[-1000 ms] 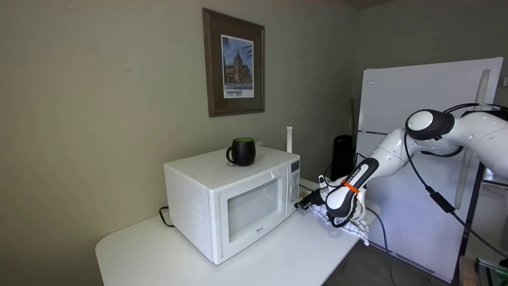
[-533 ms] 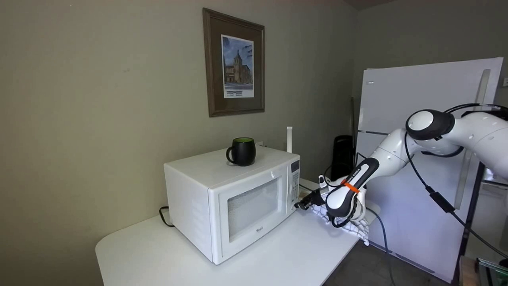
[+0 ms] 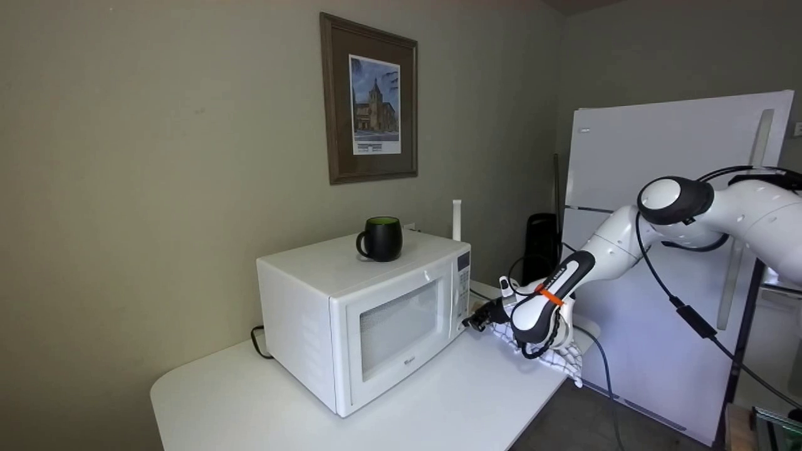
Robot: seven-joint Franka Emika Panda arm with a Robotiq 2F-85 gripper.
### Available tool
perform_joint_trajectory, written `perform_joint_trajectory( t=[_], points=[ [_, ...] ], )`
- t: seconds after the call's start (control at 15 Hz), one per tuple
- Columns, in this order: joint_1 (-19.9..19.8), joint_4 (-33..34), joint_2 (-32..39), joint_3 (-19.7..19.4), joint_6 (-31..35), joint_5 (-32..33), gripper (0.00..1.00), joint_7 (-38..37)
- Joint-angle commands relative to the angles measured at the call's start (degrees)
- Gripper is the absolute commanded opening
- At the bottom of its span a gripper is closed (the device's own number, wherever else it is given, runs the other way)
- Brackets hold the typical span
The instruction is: Open the microwave
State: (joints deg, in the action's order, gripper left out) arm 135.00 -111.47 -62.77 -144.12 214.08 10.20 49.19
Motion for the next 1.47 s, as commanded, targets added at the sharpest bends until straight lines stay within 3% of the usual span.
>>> perform_joint_trajectory(
  t=[0.0, 0.13, 0.73, 1.0, 1.4],
  points=[
    [1.53, 4.41, -1.90, 1.93, 3.15, 2.91, 0.00, 1.25],
    [0.00, 0.21, -0.80, 2.48, 3.92, 2.52, 0.00, 0.59],
    [0.75, -12.53, 9.04, 0.31, 2.08, -8.44, 0.00, -0.64],
    [-0.07, -12.08, 9.49, 1.45, 1.57, -8.82, 0.00, -1.91],
    [2.50, -6.71, 7.97, -0.26, 0.13, -9.60, 0.00, -2.06]
  ],
)
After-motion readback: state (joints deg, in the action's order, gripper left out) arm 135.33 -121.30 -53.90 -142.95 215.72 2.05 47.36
